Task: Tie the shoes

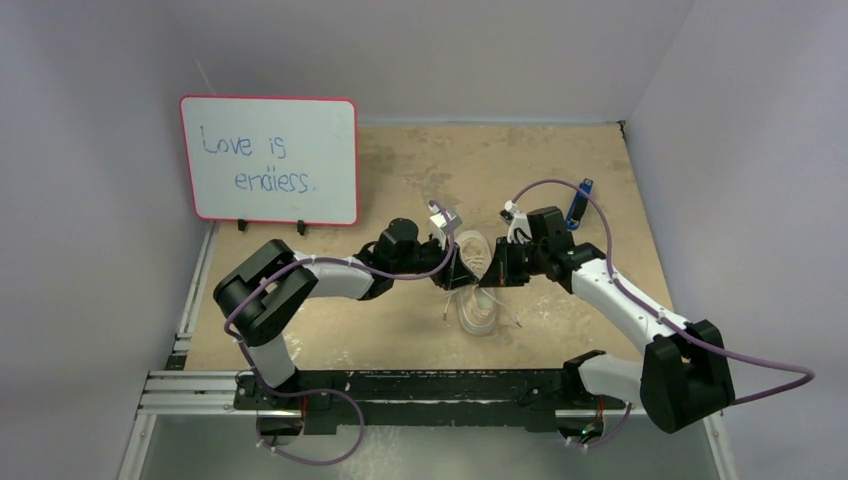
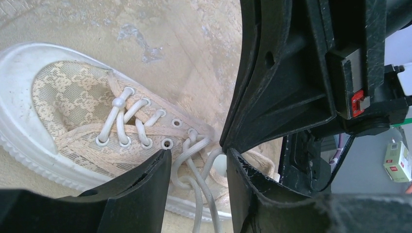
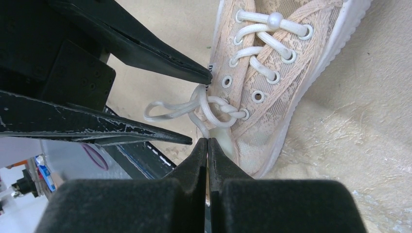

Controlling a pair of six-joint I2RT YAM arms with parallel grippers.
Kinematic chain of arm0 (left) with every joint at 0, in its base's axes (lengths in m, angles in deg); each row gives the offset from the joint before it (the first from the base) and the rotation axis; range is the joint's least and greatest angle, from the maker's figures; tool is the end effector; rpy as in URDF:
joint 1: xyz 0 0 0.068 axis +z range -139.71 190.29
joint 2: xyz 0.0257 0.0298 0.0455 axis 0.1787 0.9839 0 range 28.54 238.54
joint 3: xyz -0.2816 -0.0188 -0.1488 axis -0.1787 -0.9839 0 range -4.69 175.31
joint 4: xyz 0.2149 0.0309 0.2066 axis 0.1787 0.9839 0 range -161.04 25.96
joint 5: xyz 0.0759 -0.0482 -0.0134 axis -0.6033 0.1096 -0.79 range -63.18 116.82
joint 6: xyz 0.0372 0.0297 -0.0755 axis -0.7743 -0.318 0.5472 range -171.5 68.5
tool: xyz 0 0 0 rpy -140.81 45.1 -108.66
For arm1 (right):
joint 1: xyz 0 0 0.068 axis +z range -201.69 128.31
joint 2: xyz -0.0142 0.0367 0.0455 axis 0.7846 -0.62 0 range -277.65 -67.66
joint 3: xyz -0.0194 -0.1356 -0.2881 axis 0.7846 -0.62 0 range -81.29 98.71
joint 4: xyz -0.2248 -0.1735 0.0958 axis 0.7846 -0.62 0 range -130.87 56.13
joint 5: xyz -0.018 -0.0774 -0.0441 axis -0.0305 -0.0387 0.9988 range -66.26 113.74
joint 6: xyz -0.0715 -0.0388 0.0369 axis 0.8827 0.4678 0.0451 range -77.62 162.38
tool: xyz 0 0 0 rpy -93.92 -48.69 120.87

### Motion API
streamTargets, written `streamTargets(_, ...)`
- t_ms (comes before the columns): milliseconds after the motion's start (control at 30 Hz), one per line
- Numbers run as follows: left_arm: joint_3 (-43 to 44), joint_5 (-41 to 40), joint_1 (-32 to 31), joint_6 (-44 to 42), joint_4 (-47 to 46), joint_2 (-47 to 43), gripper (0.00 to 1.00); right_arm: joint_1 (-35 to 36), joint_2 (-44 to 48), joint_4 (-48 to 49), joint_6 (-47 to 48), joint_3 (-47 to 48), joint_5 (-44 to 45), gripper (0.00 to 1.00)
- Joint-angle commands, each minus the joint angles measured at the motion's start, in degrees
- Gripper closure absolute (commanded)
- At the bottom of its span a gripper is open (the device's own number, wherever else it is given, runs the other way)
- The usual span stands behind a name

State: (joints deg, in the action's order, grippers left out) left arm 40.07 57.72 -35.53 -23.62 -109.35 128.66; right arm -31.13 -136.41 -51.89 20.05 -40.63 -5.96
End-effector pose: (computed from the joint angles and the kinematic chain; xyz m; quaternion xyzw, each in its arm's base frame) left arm 0.2650 -0.3314 0.1777 0.2773 0.7409 -0.5151 0.3300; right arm 0.2543 0.1375 0.2192 -0.0819 0.8979 0.3533 0.2494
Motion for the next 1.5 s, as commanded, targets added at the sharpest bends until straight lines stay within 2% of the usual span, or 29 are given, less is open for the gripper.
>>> streamTargets(0, 0.5, 1.4, 0.1, -2.7, -0.4, -0.4, 0.56, -0.2, -0.3, 2.1, -0.4, -0.3, -1.7, 1.0)
streamTargets(133, 1.2, 1.9, 0.0, -3.3, -0.2, 0.3, 0.66, -0.2, -0.3, 2.1, -0.4, -0.4, -1.5, 1.0)
streamTargets(233, 1.6, 2.5, 0.0, -3.9, 0.6, 0.6, 0.68, -0.2, -0.1, 2.1, -0.5, -0.4, -1.2, 1.0)
streamTargets(400, 1.2, 2.5, -0.2, -5.3, 1.7, 0.5, 0.62, -0.2, -0.4, 2.1, -0.5, -0.3, -1.0, 1.0)
streamTargets(567, 2.2, -0.2, -1.0, -8.9, 5.5, 0.3, 0.77, -0.2, -0.4, 2.3, 0.0, -0.2, -1.8, 1.0)
streamTargets(667, 2.6, -1.8, -1.2, -9.9, 6.2, 0.2, 0.9, -0.2, -0.4, 1.8, 0.3, 0.5, -2.9, 1.0)
streamTargets(733, 2.8, -2.5, -1.3, -10.0, 5.9, 0.3, 0.93, -0.2, -0.2, -1.8, 2.1, 2.5, -1.8, 0.81)
streamTargets(800, 2.7, -2.9, -1.3, -9.9, 5.4, 0.1, 0.97, -0.2, 0.8, -4.6, 5.6, 5.0, -0.2, 0.67)
streamTargets(900, 2.8, -3.4, -1.4, -9.7, 4.8, -0.3, 1.0, -0.4, 0.4, -11.2, 16.7, 10.9, 2.9, 0.56)
streamTargets(933, 2.7, -3.5, -1.3, -9.8, 4.8, -0.5, 1.0, -0.5, 0.2, -11.1, 20.3, 12.1, 1.2, 0.55)
streamTargets(967, 2.7, -3.6, -1.4, -9.9, 4.8, -0.7, 1.0, -0.5, 0.0, -12.0, 27.0, 13.0, -0.9, 0.57)
streamTargets(1100, 2.4, -3.3, -1.4, -9.9, 4.2, -1.3, 1.0, -0.7, 0.0, -12.0, 43.1, 16.2, -6.0, 0.57)
streamTargets(1133, 2.2, -3.3, -1.4, -9.5, 3.5, -1.4, 1.0, -0.7, -0.1, -12.5, 50.1, 15.8, -8.0, 0.56)
streamTargets(1167, 2.1, -3.3, -1.4, -9.2, 2.9, -1.4, 1.0, -0.6, -0.3, -12.0, 53.1, 14.8, -8.7, 0.56)
streamTargets(1267, 1.8, -3.5, -1.4, -8.7, 1.8, -1.6, 1.0, -0.6, -1.5, -11.0, 58.7, 12.6, -11.6, 0.62)
streamTargets(1333, 1.3, -3.9, -1.4, -8.2, 0.6, -1.9, 1.0, -0.4, -2.8, -9.7, 62.2, 11.3, -14.0, 0.73)
streamTargets(1467, 0.9, -3.9, -1.4, -8.5, 0.1, -2.3, 1.0, 0.0, -3.4, -5.9, 60.8, 8.3, -12.3, 0.81)
